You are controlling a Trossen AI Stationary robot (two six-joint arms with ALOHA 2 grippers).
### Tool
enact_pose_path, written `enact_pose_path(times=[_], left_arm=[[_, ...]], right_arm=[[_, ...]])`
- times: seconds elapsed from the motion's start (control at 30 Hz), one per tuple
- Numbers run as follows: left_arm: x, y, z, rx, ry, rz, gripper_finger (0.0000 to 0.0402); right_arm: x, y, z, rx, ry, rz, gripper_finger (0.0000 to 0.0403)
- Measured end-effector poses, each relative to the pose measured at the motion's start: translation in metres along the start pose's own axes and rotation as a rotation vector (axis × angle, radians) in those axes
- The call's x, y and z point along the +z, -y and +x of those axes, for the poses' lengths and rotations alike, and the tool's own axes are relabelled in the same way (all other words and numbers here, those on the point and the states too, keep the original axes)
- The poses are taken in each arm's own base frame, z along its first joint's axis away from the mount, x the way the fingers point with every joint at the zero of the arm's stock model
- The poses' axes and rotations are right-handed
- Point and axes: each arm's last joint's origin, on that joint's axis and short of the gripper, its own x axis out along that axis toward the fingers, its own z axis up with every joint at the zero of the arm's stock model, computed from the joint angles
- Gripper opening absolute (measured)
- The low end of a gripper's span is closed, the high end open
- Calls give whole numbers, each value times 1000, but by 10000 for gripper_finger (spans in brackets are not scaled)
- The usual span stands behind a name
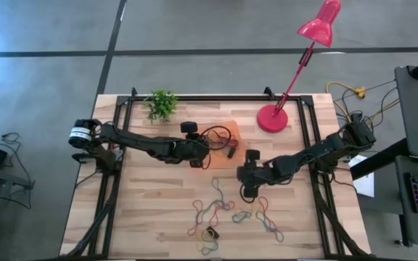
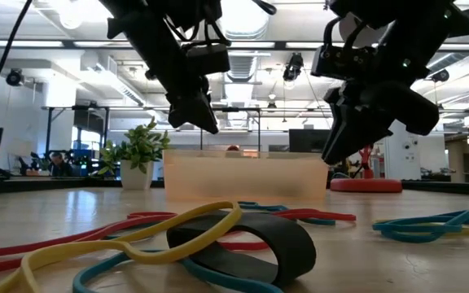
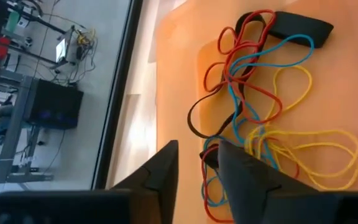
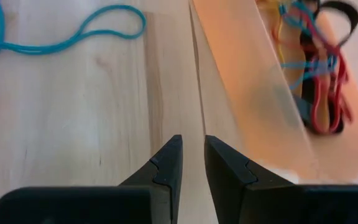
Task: Pick and place rubber bands into bin
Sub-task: Put the yellow rubber band into the orange bin, then put the blue rubber band into the orange bin
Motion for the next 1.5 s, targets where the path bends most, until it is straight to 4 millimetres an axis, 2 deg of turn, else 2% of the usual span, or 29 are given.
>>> enact_pose_path(times=[0.2,0.33,0.43,0.53,0.73,0.9,1.03,1.13,1.3,1.5], left_arm=[[2,0,-12,-11,25,9,116],[0,-4,-9,-3,17,10,117],[-3,-4,-8,-7,7,28,117],[-6,-4,-14,-38,-2,47,117],[-12,-1,-46,-139,59,14,117],[-23,5,-77,-192,160,-20,117],[-36,9,-97,-217,248,-62,117],[-47,11,-104,-208,321,-102,117],[-67,15,-105,-212,390,-177,117],[-80,12,-107,-206,408,-220,117]], right_arm=[[-14,3,0,-38,-125,87,56],[-14,3,-1,-42,-126,105,56],[-12,-1,-3,-29,-114,117,56],[-12,-14,-10,23,-104,92,56],[-17,-41,-39,146,-76,30,56],[-21,-52,-67,219,-18,91,56],[-19,-62,-80,289,50,150,57],[-14,-73,-80,353,122,132,57],[-14,-94,-63,462,121,50,57],[-17,-107,-45,446,69,-16,57]])
